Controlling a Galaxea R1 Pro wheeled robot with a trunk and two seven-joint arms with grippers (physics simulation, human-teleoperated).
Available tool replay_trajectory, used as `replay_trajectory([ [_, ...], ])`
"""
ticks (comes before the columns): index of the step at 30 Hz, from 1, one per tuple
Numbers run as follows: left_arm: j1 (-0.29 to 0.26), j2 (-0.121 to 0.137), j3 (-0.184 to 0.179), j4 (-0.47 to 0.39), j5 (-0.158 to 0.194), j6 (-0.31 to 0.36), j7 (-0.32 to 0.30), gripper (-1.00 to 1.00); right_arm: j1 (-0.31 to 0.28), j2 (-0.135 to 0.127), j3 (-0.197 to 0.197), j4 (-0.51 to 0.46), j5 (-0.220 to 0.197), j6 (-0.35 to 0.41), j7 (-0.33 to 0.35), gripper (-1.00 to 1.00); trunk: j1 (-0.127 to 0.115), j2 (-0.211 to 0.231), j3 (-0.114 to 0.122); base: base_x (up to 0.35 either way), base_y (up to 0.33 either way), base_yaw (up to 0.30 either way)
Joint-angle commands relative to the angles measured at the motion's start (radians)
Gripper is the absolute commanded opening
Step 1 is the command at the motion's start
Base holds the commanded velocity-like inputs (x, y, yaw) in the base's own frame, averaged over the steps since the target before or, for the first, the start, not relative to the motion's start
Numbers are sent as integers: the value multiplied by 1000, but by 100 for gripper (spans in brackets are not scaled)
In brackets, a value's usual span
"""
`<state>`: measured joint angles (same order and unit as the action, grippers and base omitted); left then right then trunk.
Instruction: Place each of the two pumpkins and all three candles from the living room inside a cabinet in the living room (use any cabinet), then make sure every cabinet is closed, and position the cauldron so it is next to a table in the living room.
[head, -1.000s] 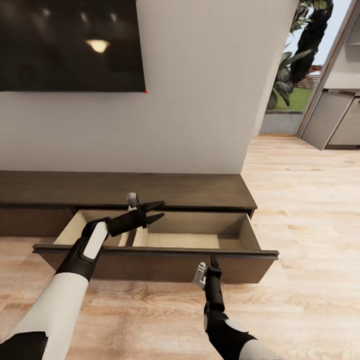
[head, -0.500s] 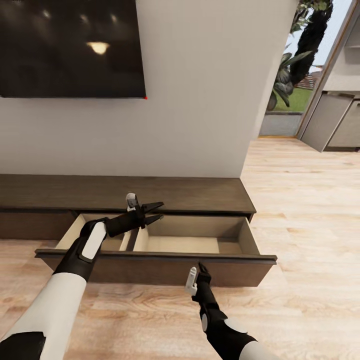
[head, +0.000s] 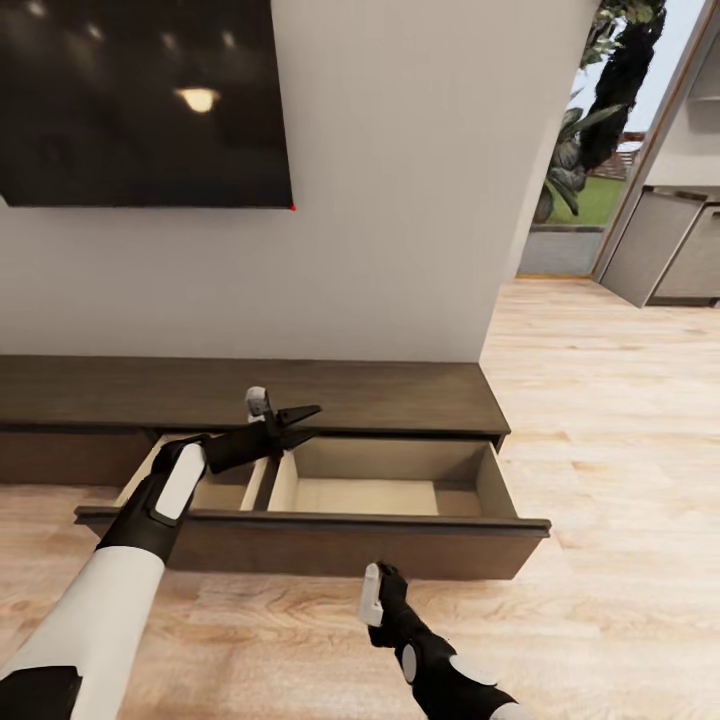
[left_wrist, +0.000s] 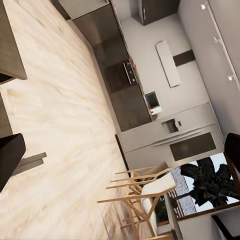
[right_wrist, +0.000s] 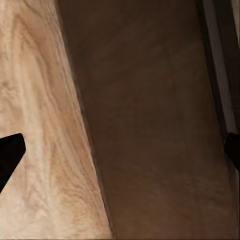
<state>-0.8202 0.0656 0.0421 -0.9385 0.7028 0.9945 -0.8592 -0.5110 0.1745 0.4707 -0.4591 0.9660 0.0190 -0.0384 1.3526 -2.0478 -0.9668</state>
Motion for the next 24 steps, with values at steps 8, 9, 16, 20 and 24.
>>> replay_trajectory([
  [8,0,21,-20,4,-3,3,-3,100,0,0,-14,-239,-164,11,427,100,-31,56,24,0,0,0],
  [9,0,23,-46,4,-3,2,-3,100,0,-24,-24,-376,-261,39,639,100,-35,63,28,0,0,0],
  [16,0,41,-53,22,-5,0,0,100,0,-71,-169,-605,-458,212,888,100,-62,112,49,0,0,0],
  [20,0,55,-50,53,-6,-1,-1,100,0,-72,-172,-600,-462,214,886,100,-77,140,62,0,0,3],
  [24,0,56,-49,57,-4,-2,-1,100,0,-72,-173,-597,-463,214,882,100,-85,154,68,0,0,164],
])
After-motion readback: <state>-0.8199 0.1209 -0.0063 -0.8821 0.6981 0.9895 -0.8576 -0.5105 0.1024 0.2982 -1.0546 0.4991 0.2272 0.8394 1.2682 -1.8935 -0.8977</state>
